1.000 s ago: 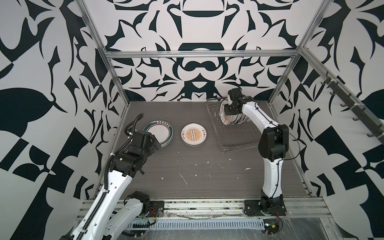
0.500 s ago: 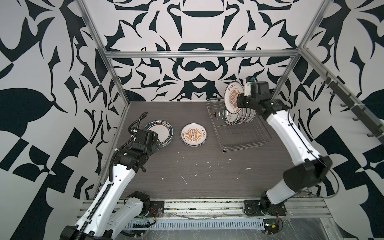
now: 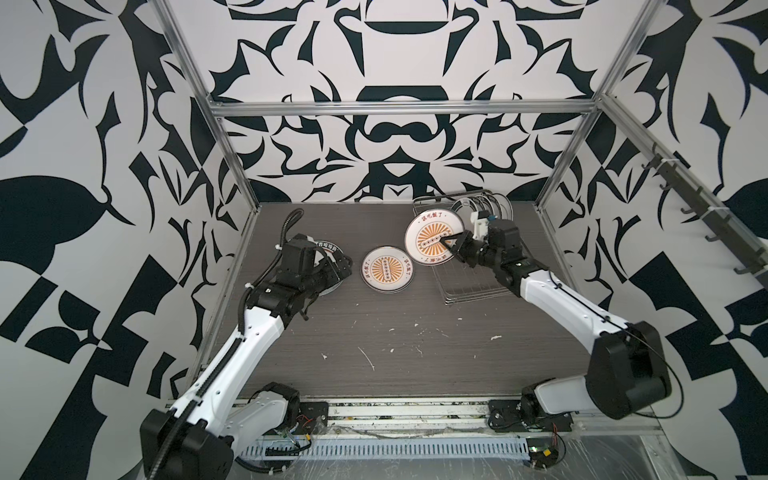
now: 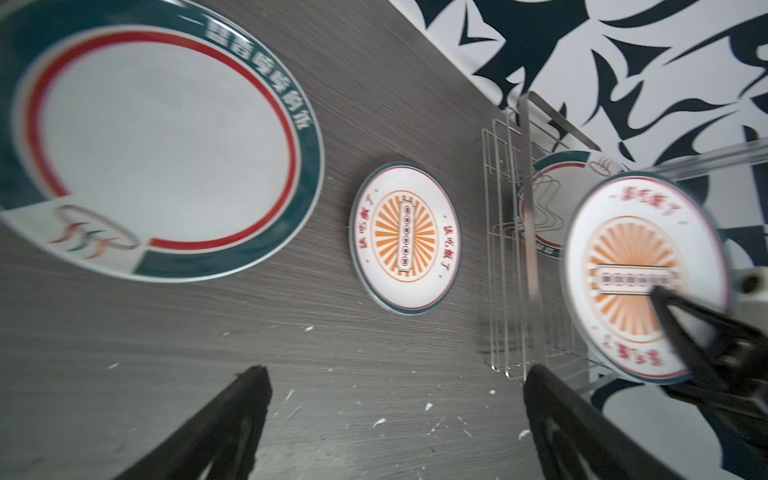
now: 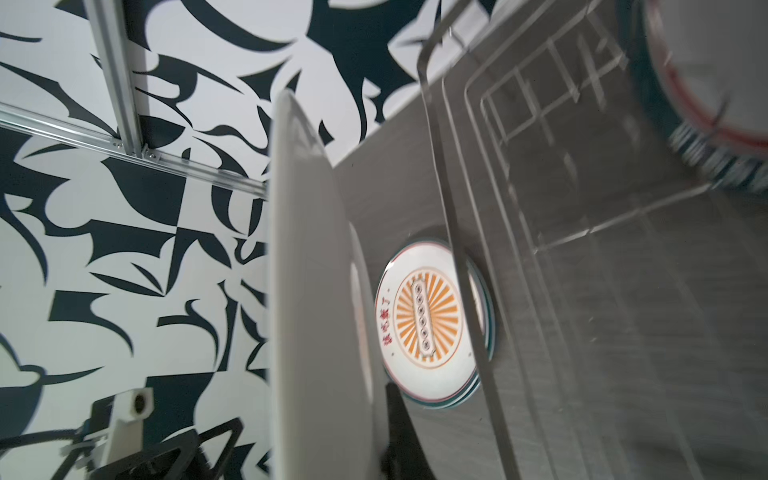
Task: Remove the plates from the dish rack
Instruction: 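Lift the sunburst plate out of the rack toward the left gripper, then grasp the sunburst plate rim with left gripper while right gripper releases and withdraws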
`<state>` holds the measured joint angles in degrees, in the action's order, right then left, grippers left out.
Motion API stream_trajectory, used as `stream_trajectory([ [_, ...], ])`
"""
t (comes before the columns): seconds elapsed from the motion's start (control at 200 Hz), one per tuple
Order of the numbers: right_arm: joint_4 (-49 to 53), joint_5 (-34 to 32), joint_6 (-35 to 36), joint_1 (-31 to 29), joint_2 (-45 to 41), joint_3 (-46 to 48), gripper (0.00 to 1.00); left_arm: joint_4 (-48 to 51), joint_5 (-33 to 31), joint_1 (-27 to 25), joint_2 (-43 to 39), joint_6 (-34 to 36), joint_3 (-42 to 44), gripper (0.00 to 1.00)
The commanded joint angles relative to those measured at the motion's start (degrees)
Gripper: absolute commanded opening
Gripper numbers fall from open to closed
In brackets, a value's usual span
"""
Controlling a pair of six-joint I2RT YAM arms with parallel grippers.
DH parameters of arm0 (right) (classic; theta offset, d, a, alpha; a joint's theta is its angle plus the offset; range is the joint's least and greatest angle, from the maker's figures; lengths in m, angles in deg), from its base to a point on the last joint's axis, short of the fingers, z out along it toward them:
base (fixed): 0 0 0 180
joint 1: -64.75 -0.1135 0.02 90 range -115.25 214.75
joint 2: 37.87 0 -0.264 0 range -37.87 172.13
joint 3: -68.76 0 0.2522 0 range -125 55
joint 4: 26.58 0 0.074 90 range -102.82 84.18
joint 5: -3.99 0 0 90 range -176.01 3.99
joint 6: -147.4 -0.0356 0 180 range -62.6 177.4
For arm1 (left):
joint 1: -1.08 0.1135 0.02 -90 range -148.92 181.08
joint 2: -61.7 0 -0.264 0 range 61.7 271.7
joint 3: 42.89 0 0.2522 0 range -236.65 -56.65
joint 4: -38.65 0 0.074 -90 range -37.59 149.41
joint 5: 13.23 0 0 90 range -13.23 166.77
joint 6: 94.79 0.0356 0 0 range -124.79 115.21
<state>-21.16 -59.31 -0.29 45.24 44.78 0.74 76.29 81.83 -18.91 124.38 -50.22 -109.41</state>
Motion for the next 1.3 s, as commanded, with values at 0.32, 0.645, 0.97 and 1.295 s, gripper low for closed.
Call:
stream_trajectory([
  [0.32,-27.43,6.83,-19.09,-13.65,8.36,-0.09,0.00,-15.42,11.97,0.16,6.69,-4.82,3.00,0.99],
  [0.645,-35.23,8.11,-23.17,-16.94,14.16,-2.30,0.00,-18.43,15.33,0.12,7.86,-5.80,3.25,0.61],
  [0.97,-35.08,9.98,-22.14,-17.82,16.04,-5.25,0.08,-17.29,16.54,0.47,7.47,-5.35,2.82,0.21],
  [1.295,-23.99,11.71,-14.46,-17.39,15.38,-10.78,0.71,-12.16,17.56,3.00,4.51,-4.51,1.28,0.00],
])
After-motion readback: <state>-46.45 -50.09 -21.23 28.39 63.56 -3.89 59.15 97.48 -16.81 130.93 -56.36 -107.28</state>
